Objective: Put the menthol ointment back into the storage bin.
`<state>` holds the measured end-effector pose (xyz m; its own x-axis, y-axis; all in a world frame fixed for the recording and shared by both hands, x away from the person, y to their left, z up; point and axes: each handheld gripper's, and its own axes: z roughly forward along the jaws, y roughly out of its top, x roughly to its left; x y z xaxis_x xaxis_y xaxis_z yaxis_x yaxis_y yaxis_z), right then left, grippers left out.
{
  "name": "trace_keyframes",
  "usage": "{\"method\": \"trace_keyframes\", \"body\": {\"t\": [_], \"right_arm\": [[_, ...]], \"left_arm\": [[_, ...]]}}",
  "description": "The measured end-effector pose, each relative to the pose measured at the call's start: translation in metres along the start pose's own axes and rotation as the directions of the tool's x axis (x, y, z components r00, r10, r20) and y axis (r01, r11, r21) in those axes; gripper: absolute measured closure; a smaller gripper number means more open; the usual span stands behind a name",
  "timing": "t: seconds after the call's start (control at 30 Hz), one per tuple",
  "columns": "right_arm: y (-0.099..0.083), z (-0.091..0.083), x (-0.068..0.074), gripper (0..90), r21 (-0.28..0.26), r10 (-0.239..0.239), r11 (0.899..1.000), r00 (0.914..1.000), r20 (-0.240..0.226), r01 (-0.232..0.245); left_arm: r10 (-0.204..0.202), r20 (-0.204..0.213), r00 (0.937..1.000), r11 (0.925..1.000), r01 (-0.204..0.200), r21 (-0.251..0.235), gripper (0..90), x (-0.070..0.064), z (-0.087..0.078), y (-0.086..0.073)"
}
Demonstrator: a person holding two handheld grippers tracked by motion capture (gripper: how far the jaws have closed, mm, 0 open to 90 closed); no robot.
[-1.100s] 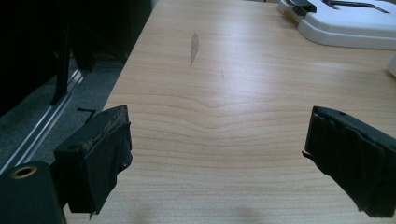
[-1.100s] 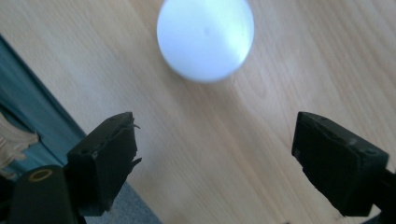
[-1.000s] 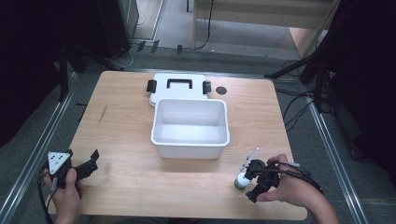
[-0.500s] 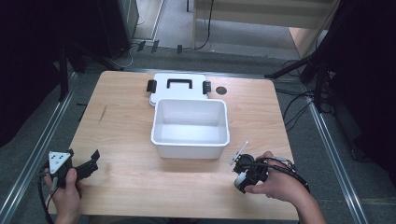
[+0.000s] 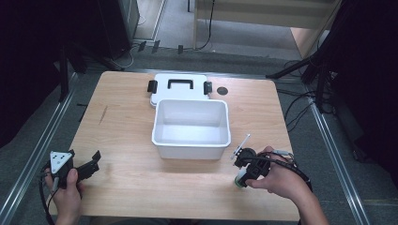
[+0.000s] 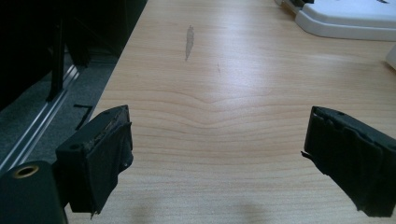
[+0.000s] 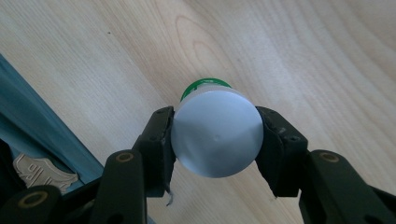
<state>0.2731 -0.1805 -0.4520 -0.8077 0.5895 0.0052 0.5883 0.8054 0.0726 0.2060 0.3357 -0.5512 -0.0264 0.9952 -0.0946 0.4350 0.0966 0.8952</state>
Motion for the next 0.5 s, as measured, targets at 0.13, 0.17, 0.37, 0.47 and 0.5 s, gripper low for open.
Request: {"method": "trace_keyframes", "body": {"t": [0.13,0.17,0.37,0.47,0.5], "right_arm": [[0.005,-0.018,-0.005,51.6,-0.006,0.003,1.0,0.9999,0.014,-0.003],[0.005,-0.02,-0.006,51.6,-0.007,-0.001,1.0,0.9999,0.015,0.001],[0.015,-0.046,-0.022,51.7,-0.02,0.031,0.999,0.9995,-0.009,-0.031],[0.021,-0.057,-0.028,51.8,-0.025,0.042,0.999,0.9991,-0.004,-0.042],[0.023,-0.06,-0.03,51.8,-0.022,0.04,0.999,0.9992,-0.004,-0.04]], "left_arm": [[0.0,0.0,1.0,1.0,0.0,0.0,8.2,0.0,0.0,0.0],[0.001,0.0,1.0,1.0,-0.001,0.001,8.2,0.0,0.0,0.0],[0.001,0.001,1.0,1.0,-0.001,0.0,8.2,0.0,0.0,0.0],[0.001,0.001,1.0,1.0,-0.001,0.001,8.2,0.0,0.0,0.0],[0.001,0.001,1.0,1.0,-0.001,0.002,8.2,0.0,0.0,0.0]]}}
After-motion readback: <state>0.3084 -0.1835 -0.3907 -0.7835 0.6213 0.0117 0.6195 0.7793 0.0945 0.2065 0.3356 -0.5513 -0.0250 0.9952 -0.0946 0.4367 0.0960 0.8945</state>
